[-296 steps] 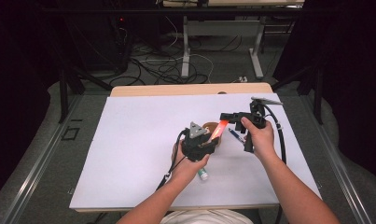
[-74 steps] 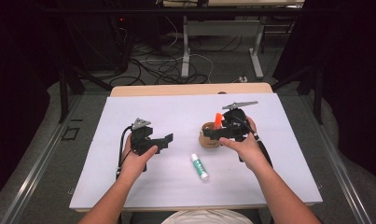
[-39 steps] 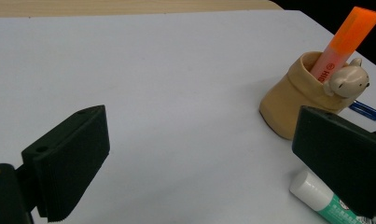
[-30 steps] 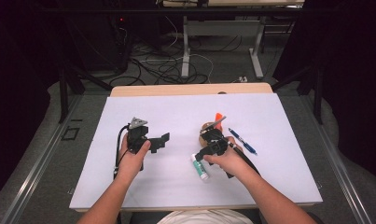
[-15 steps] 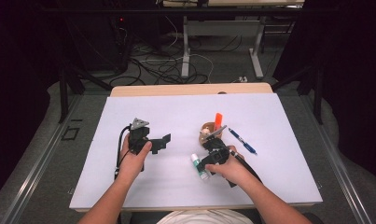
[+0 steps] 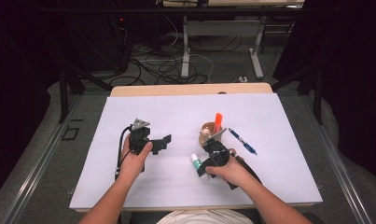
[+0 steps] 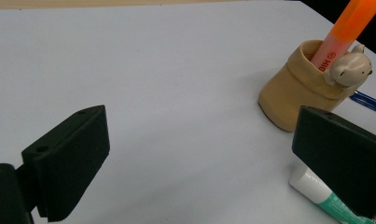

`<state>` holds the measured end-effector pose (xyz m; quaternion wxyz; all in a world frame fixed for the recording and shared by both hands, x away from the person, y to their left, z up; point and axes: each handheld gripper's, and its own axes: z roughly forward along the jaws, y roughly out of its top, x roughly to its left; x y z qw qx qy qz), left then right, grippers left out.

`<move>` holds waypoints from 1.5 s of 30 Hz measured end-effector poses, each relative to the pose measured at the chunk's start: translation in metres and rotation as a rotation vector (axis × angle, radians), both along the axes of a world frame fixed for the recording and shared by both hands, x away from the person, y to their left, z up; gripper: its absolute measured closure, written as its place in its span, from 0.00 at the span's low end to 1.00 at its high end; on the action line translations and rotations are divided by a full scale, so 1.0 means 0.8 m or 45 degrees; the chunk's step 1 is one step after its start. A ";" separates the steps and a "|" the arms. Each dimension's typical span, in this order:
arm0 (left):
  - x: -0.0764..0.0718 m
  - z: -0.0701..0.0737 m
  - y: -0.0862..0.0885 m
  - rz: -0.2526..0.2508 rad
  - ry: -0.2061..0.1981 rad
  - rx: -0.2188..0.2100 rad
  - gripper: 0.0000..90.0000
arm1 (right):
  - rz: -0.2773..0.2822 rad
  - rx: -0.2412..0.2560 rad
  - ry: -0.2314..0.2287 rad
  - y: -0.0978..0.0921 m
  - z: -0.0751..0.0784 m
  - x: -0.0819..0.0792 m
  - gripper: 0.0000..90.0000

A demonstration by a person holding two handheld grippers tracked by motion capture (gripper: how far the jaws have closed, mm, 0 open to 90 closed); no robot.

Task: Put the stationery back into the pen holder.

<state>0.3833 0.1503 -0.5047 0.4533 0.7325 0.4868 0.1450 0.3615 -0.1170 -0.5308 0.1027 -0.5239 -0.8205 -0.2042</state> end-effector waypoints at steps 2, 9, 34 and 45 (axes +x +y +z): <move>0.000 0.000 0.000 0.000 -0.001 0.001 0.05 | 0.014 -0.021 0.035 -0.002 0.000 0.002 0.63; 0.000 0.000 0.000 -0.002 -0.001 0.004 0.05 | -0.045 0.041 0.047 -0.004 -0.005 0.004 0.67; 0.000 -0.001 -0.001 -0.006 0.000 0.008 0.05 | -0.046 0.079 0.107 -0.010 -0.006 0.005 0.74; -0.001 0.000 -0.004 -0.019 0.014 -0.016 0.05 | 0.000 0.219 -0.104 -0.015 0.003 0.004 0.74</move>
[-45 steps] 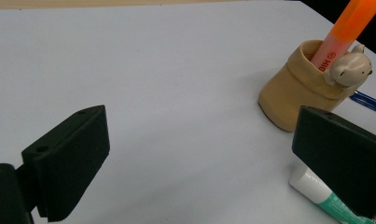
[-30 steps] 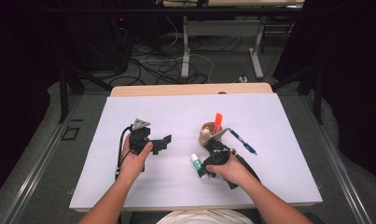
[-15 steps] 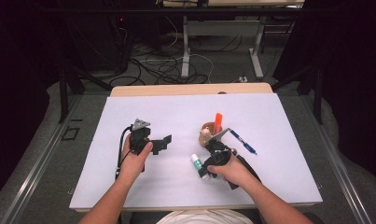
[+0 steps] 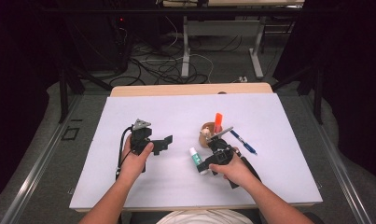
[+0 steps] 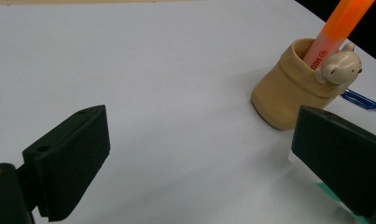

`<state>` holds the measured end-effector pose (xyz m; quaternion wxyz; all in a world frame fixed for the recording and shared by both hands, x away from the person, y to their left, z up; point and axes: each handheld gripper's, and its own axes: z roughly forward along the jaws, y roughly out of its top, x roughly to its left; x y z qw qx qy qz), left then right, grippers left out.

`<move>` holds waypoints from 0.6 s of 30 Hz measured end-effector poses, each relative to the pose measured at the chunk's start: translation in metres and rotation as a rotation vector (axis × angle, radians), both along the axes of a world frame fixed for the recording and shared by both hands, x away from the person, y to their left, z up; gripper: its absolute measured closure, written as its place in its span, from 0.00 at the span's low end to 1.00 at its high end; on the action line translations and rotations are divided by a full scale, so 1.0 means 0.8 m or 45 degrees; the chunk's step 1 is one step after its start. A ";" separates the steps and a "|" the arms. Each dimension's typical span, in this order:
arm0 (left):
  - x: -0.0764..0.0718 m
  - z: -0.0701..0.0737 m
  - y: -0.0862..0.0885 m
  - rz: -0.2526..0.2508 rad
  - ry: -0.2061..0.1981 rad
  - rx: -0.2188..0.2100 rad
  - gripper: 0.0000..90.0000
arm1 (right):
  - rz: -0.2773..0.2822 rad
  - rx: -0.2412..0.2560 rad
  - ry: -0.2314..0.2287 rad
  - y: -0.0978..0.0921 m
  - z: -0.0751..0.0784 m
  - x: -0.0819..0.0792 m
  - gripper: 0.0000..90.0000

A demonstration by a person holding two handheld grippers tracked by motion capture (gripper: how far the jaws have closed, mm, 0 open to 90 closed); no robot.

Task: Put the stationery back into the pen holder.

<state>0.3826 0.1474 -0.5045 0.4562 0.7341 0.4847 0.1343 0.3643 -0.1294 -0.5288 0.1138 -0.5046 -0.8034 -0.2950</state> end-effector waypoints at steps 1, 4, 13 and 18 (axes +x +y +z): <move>0.000 0.000 0.000 -0.004 -0.002 -0.003 0.05 | 0.006 0.004 -0.011 0.000 0.002 -0.001 0.74; 0.000 0.000 -0.002 -0.006 0.002 0.000 0.05 | 0.019 0.029 -0.073 0.000 0.004 -0.002 0.74; -0.001 0.008 -0.006 -0.034 -0.005 -0.025 0.05 | 0.038 0.075 -0.302 0.003 0.009 -0.005 0.74; -0.007 0.018 -0.011 -0.083 -0.035 -0.024 0.05 | 0.061 0.044 -0.376 0.002 0.016 -0.010 0.74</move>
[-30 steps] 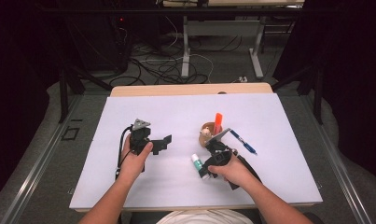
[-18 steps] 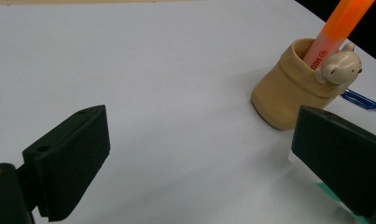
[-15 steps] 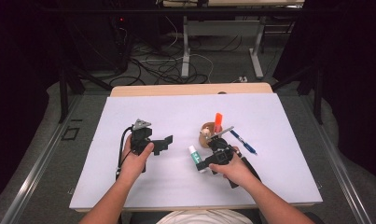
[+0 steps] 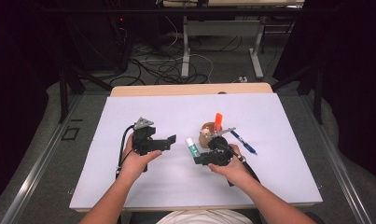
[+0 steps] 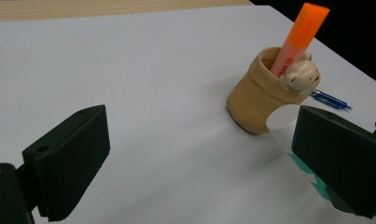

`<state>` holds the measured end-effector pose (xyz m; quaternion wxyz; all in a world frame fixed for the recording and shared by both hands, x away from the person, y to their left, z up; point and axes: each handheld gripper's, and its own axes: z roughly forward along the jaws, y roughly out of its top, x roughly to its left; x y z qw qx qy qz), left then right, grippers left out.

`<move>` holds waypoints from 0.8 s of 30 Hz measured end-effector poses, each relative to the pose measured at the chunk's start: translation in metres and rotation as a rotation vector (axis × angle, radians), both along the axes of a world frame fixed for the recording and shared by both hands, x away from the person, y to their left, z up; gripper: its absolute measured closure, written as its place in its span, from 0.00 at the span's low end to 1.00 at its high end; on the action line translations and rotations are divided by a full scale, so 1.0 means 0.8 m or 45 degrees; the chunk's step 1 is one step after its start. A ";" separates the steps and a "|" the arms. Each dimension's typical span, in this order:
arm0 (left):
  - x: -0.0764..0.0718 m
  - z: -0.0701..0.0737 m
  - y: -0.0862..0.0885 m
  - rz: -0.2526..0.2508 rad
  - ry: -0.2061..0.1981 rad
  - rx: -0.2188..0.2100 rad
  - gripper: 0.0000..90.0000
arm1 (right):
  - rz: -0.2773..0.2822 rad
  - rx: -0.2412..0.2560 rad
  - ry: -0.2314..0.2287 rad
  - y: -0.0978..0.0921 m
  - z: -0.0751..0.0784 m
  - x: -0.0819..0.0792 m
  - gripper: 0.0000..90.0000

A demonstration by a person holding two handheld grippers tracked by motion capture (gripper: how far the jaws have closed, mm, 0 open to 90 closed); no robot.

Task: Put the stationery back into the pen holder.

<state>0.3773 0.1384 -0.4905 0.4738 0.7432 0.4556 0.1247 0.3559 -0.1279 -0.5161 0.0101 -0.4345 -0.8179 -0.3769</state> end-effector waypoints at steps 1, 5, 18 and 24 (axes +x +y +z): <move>-0.001 0.001 -0.001 -0.004 -0.006 -0.006 0.05 | -0.004 0.028 -0.046 0.001 -0.001 -0.001 0.74; -0.003 0.005 -0.003 -0.022 0.010 -0.040 0.07 | -0.001 0.020 -0.130 0.001 0.003 -0.006 0.74; -0.007 0.013 -0.003 -0.055 0.098 -0.180 0.19 | -0.014 0.052 -0.252 0.006 0.008 -0.009 0.74; -0.009 0.017 -0.004 -0.064 0.107 -0.200 0.26 | 0.024 0.039 -0.299 0.009 0.010 -0.015 0.74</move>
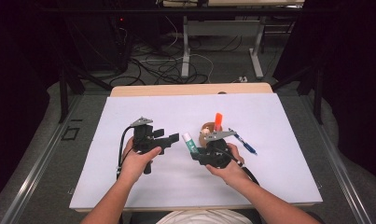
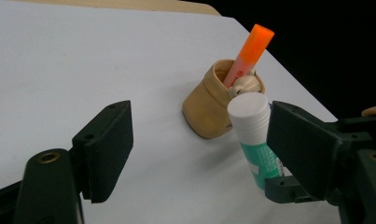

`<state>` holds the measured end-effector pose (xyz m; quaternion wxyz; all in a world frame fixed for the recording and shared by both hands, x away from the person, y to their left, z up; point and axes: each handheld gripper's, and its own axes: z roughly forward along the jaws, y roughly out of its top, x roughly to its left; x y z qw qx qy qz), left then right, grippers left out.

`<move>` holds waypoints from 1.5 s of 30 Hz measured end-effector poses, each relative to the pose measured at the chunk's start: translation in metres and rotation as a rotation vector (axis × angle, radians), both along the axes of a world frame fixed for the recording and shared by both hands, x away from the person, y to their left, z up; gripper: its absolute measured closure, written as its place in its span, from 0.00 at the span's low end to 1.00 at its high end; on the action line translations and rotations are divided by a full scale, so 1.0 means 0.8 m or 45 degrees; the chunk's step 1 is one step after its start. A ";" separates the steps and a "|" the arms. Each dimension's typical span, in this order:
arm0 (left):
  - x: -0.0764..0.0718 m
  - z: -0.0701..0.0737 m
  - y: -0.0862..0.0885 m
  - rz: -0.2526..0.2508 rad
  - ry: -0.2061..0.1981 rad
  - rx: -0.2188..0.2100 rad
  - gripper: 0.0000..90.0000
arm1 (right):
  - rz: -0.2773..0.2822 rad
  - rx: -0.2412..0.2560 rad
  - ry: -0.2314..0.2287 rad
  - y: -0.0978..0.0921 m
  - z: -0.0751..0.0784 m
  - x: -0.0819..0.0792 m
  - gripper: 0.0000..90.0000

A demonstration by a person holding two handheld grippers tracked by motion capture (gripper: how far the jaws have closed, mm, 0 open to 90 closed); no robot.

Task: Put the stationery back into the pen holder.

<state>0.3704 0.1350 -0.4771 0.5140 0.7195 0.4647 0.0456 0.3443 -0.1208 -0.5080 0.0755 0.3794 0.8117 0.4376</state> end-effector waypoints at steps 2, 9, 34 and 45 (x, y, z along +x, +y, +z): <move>-0.001 0.002 0.000 -0.010 0.007 -0.022 0.29 | -0.010 0.007 -0.030 0.001 -0.002 -0.003 0.74; -0.001 0.000 -0.003 -0.071 0.075 -0.067 0.30 | -0.005 0.003 -0.080 0.004 0.002 -0.009 0.74; -0.005 -0.016 -0.029 -0.165 0.294 -0.159 0.52 | 0.074 0.006 -0.124 0.024 -0.004 -0.024 0.74; -0.005 -0.019 -0.029 -0.143 0.309 -0.184 0.61 | 0.094 0.023 -0.139 0.029 -0.006 -0.028 0.74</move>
